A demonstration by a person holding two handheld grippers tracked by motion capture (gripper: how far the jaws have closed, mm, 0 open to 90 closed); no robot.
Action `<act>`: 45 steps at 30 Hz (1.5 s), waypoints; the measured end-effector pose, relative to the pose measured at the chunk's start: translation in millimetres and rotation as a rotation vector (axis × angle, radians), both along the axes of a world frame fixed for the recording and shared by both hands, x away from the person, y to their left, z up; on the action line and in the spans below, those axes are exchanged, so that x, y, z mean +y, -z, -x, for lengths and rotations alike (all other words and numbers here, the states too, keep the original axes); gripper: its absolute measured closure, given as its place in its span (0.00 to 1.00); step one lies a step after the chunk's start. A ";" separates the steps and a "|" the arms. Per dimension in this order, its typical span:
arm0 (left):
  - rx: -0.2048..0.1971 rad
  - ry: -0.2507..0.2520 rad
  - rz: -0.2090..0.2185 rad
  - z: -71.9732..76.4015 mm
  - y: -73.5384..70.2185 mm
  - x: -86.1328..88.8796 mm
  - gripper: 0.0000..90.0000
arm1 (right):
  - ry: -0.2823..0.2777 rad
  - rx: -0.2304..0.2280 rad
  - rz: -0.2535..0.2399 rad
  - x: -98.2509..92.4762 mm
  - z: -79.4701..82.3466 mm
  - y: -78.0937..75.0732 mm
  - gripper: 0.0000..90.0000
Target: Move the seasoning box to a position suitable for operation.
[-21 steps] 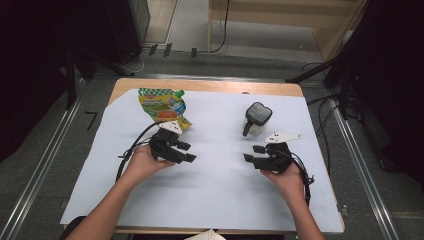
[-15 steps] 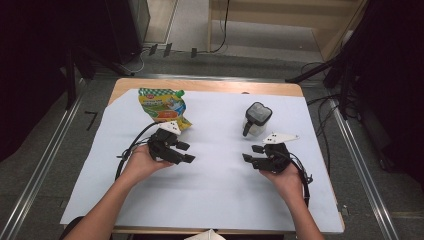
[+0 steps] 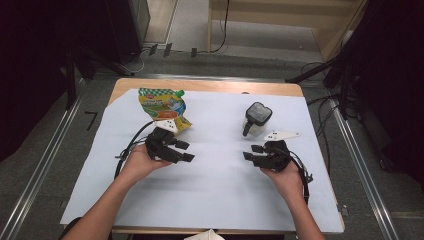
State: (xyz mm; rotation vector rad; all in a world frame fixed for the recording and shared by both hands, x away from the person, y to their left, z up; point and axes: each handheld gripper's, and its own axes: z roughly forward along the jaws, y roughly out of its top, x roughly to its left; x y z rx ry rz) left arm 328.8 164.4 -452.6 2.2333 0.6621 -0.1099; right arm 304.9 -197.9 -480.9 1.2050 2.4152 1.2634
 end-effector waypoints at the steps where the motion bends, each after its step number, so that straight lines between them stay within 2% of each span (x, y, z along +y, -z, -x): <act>1: -0.005 0.003 0.000 0.3 -0.2 -0.4 0.46 | 0.001 -0.013 0.012 -0.1 0.6 -0.1 0.60; 14: -0.012 0.006 0.002 0.8 -1.4 -0.3 0.45 | 0.006 -0.037 0.029 -2.1 1.2 -2.2 0.54; 29: -0.009 0.009 0.012 1.2 -2.1 -2.3 0.45 | 0.069 -0.041 0.010 -21.0 -6.0 -0.8 0.55; 35: -0.001 0.008 0.010 1.6 -1.9 -3.2 0.46 | 0.090 -0.070 0.018 -29.4 -12.3 1.4 0.54; 39: -0.005 0.009 0.009 1.8 -1.7 -4.2 0.46 | 0.138 -0.112 0.035 -33.0 -17.5 -0.6 0.58; 40: -0.005 0.009 0.009 1.8 -1.7 -4.2 0.46 | 0.138 -0.112 0.035 -33.0 -17.5 -0.6 0.58; 41: -0.004 0.014 0.008 1.7 -1.4 -4.5 0.46 | 0.142 -0.091 0.025 -34.7 -22.4 -2.0 0.58; 45: -0.007 0.017 0.007 2.9 -1.4 -5.6 0.46 | 0.132 -0.084 0.025 -35.8 -30.0 -3.4 0.53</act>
